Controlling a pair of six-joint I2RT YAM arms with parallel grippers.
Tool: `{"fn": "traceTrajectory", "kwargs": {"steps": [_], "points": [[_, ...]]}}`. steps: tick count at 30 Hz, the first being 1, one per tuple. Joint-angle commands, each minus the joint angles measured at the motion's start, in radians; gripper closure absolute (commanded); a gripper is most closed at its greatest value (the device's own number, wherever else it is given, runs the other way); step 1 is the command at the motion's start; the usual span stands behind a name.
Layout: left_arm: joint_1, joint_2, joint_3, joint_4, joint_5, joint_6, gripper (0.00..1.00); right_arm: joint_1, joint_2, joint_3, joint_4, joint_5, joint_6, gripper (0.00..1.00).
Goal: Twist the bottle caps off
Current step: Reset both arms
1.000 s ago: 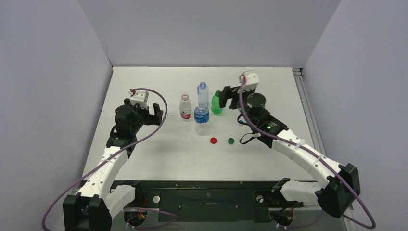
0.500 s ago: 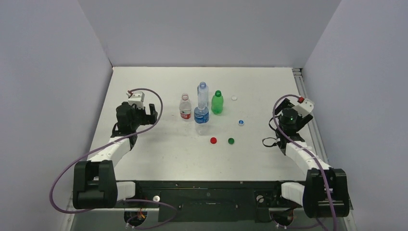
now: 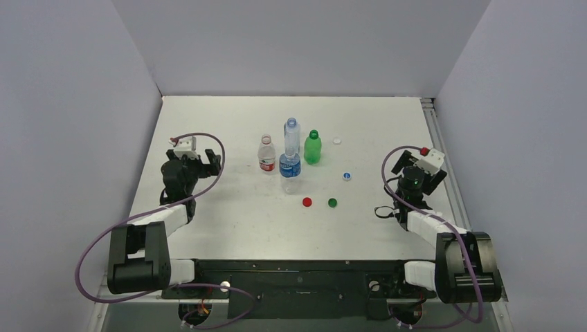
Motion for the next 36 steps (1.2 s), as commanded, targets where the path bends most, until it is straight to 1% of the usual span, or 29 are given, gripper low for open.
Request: {"fn": "traceTrajectory", "kwargs": {"steps": [1,4,5,6,7,8,11,12,13,14,15,16,17,18,19,20,21,23,25,27,36], "points": [[0.012,0.006,0.007,0.123,-0.007,-0.048,0.03,0.029,0.009,-0.063,0.191,0.060,-0.049,0.17],[0.014,-0.004,0.020,0.048,-0.026,-0.062,0.03,0.041,0.056,-0.057,0.235,0.068,-0.052,0.17],[0.015,-0.019,0.002,0.062,-0.027,-0.060,0.03,0.048,0.066,-0.066,0.261,0.074,-0.060,0.17],[0.017,-0.032,-0.011,0.082,-0.023,-0.049,0.03,0.052,0.083,-0.093,0.327,0.079,-0.062,0.17],[0.019,-0.037,-0.035,0.123,-0.019,-0.026,0.03,0.058,0.089,-0.101,0.347,0.082,-0.071,0.17],[0.021,-0.046,-0.039,0.118,-0.011,-0.018,0.04,0.062,0.092,-0.099,0.342,0.083,-0.072,0.17],[0.023,-0.037,-0.029,0.020,-0.021,-0.007,0.03,0.071,0.093,-0.117,0.377,0.075,-0.083,0.17],[0.022,-0.026,-0.036,0.018,-0.022,0.000,0.03,0.076,0.104,-0.147,0.436,0.075,-0.095,0.17],[0.021,-0.019,-0.070,0.073,-0.033,0.023,0.03,0.101,0.124,-0.170,0.510,0.098,-0.118,0.17],[0.022,0.003,-0.094,0.128,-0.035,0.016,0.03,0.120,0.148,-0.201,0.603,0.126,-0.145,0.16],[0.025,0.014,-0.134,0.226,-0.039,-0.005,0.04,0.137,0.145,-0.205,0.600,0.149,-0.146,0.16],[0.025,0.041,-0.151,0.273,-0.036,-0.011,0.04,0.134,0.146,-0.195,0.580,0.149,-0.136,0.16],[0.020,0.059,-0.181,0.356,-0.016,0.006,0.04,0.112,0.150,-0.161,0.550,0.127,-0.126,0.16],[0.015,0.117,-0.199,0.414,-0.016,0.012,0.04,0.090,0.143,-0.151,0.483,0.099,-0.093,0.16],[0.005,0.149,-0.221,0.537,-0.006,0.020,0.04,0.055,0.139,-0.143,0.458,0.048,-0.081,0.16],[0.003,0.158,-0.216,0.524,-0.001,0.023,0.04,0.049,0.141,-0.143,0.460,0.042,-0.080,0.16],[-0.020,0.144,-0.190,0.421,-0.037,0.045,0.03,0.045,0.140,-0.143,0.460,0.036,-0.080,0.16],[-0.053,0.160,-0.178,0.432,-0.081,0.061,0.03,0.043,0.137,-0.145,0.458,0.035,-0.077,0.15],[-0.059,0.142,-0.176,0.399,-0.094,0.062,0.03,0.045,0.136,-0.153,0.473,0.038,-0.081,0.15],[-0.059,0.148,-0.186,0.435,-0.093,0.061,0.03,0.049,0.133,-0.155,0.476,0.042,-0.082,0.15],[-0.060,0.150,-0.181,0.426,-0.103,0.056,0.03,0.049,0.133,-0.157,0.478,0.043,-0.084,0.15]]}}
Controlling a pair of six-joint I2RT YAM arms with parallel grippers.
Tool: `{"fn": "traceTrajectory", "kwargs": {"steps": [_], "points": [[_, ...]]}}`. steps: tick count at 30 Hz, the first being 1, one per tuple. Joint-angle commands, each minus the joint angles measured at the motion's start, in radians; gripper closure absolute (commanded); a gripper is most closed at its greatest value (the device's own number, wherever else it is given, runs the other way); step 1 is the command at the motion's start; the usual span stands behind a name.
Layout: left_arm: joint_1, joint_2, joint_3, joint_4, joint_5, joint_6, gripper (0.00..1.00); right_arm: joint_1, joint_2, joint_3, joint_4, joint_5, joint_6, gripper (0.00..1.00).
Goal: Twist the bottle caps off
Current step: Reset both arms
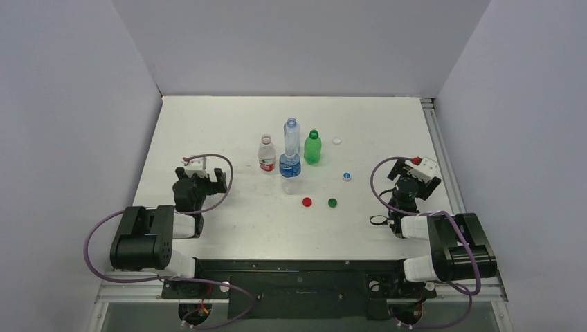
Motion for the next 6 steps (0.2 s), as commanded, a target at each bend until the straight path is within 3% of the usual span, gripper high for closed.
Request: {"fn": "traceTrajectory", "kwargs": {"steps": [1,6], "points": [[-0.002,-0.012,0.031,0.068,-0.011,0.011,0.03,0.002,-0.017,0.014,0.056,-0.015,0.014,0.15],[-0.001,-0.011,0.032,0.064,-0.015,0.014,0.03,0.002,-0.016,0.014,0.056,-0.015,0.013,0.15]]}}
